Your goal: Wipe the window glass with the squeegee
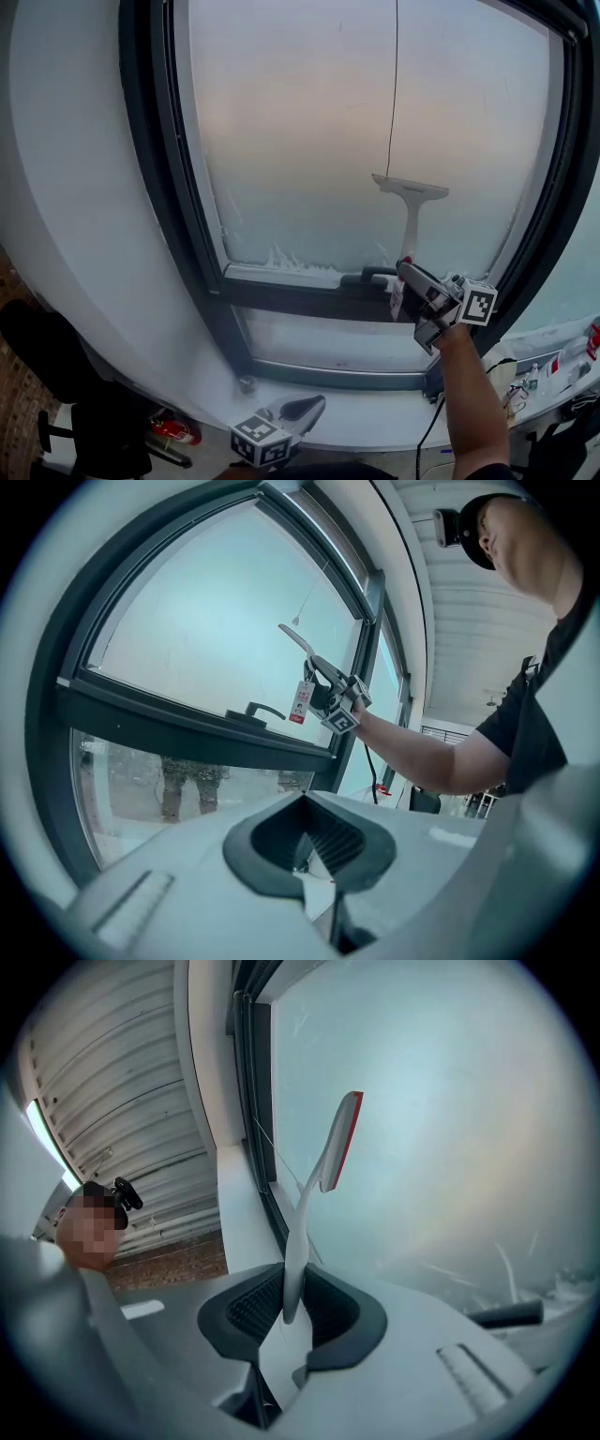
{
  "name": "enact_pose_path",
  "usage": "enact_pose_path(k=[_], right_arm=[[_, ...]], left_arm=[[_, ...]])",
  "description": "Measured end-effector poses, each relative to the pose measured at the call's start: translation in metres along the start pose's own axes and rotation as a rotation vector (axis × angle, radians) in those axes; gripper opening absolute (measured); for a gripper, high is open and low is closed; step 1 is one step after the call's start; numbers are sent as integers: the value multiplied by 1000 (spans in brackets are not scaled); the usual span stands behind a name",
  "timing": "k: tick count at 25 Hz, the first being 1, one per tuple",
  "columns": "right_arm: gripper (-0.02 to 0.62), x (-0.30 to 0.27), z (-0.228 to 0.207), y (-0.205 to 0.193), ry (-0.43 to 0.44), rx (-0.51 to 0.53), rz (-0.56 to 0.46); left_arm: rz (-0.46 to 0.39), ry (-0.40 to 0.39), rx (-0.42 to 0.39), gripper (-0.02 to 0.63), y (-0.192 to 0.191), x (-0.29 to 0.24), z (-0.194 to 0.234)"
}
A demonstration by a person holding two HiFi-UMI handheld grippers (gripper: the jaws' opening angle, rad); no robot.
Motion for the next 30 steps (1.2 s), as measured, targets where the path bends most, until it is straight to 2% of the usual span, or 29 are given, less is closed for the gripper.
enact_pose_path(k=[8,16,21,30], right_arm=[[86,2,14,70,66,141,31],[86,-10,28,121,102,206,47],[86,-11,24,133,100,203,62],[86,-9,18,127,83,207,81]], left_arm=[[-10,72,38,0,5,-15,-5],[-46,116,37,0,23,-20,-18],[-58,139,45,0,22,-20,-21],[-49,155,54,0,21,-22,-25]])
Point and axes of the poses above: the fingertips, and each gripper's own axes: x backward along the fingers, z to its left, y out of its top, the point moved 1 cm from there along x, backward along the fingers, and after that the axes turned 15 degrees about z, right-handed, at the moved point
